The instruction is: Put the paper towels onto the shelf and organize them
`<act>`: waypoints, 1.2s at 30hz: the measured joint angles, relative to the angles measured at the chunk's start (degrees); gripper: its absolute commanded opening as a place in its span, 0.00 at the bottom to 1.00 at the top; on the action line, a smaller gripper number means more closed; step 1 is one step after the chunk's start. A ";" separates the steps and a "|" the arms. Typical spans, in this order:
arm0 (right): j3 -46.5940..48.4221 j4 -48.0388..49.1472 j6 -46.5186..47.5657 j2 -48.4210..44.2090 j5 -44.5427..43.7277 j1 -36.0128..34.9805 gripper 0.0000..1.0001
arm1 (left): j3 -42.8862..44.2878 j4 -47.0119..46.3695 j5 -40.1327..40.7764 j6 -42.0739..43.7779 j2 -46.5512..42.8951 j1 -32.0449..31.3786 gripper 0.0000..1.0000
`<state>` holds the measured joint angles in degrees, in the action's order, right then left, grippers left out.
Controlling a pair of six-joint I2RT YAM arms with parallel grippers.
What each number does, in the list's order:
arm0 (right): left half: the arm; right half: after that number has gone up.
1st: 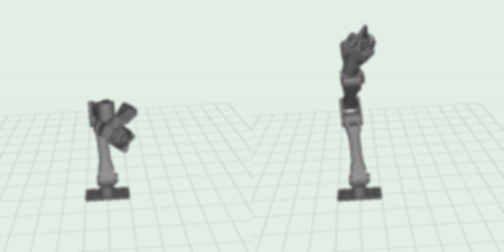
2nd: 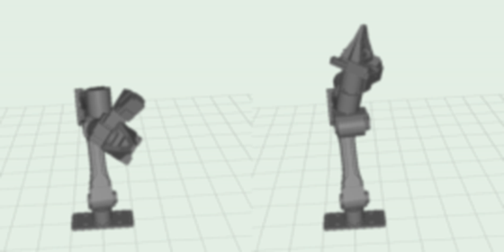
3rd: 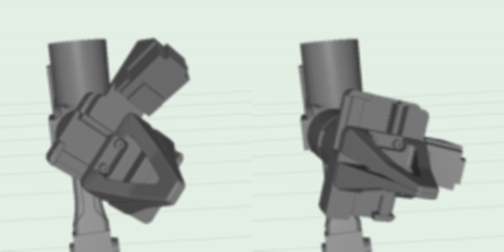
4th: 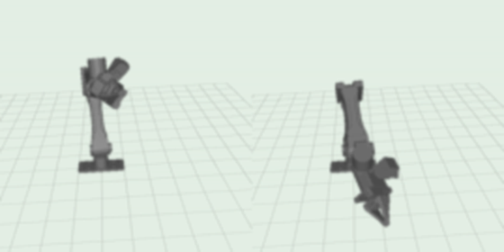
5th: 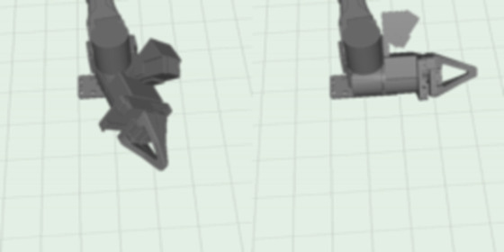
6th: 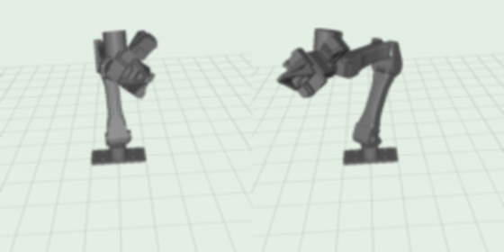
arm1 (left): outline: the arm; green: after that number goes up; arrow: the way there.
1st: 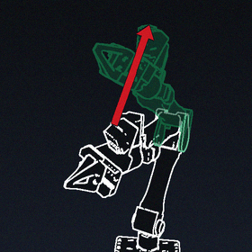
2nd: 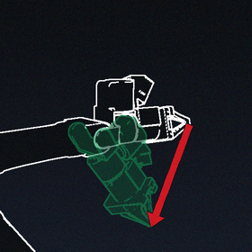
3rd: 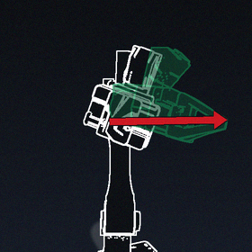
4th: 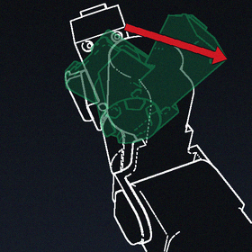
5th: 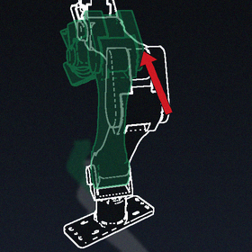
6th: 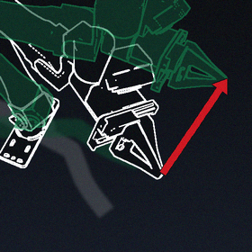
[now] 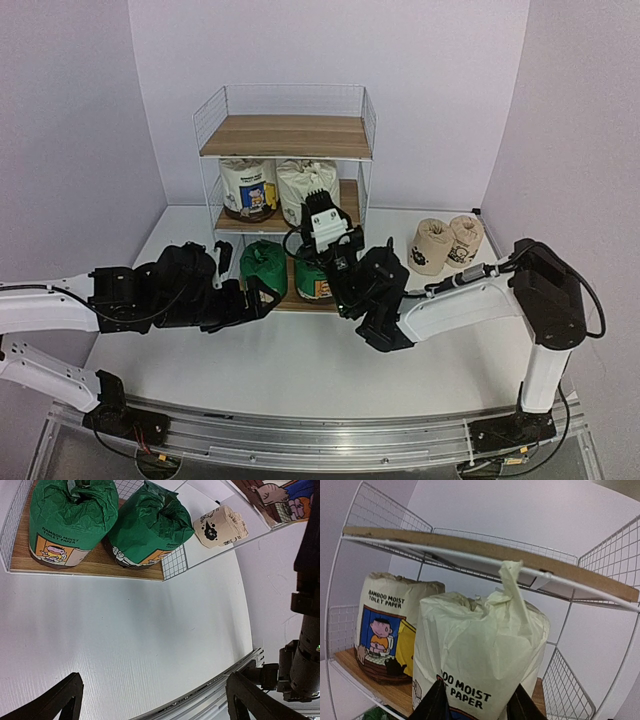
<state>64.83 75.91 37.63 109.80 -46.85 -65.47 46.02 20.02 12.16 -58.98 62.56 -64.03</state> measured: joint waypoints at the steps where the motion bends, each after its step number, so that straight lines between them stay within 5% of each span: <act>1: -0.78 -0.11 -0.33 0.00 -0.22 0.04 0.40 | 0.00 0.01 0.00 0.00 0.15 0.00 1.00; 11: -1.03 -0.47 -1.47 0.19 -3.17 0.02 0.35 | 0.00 0.12 -0.02 0.15 1.67 0.00 1.00; 22: 12.04 -0.51 2.09 7.69 -12.68 0.02 0.33 | -0.02 1.25 0.05 0.09 1.00 0.00 1.00; 36: 17.24 -0.42 4.45 12.13 -19.92 0.44 0.35 | -1.07 4.50 1.62 -1.27 -2.79 0.00 1.00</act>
<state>82.06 75.48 42.08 121.93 -66.77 -65.04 44.95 24.51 13.78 -60.25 59.77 -64.03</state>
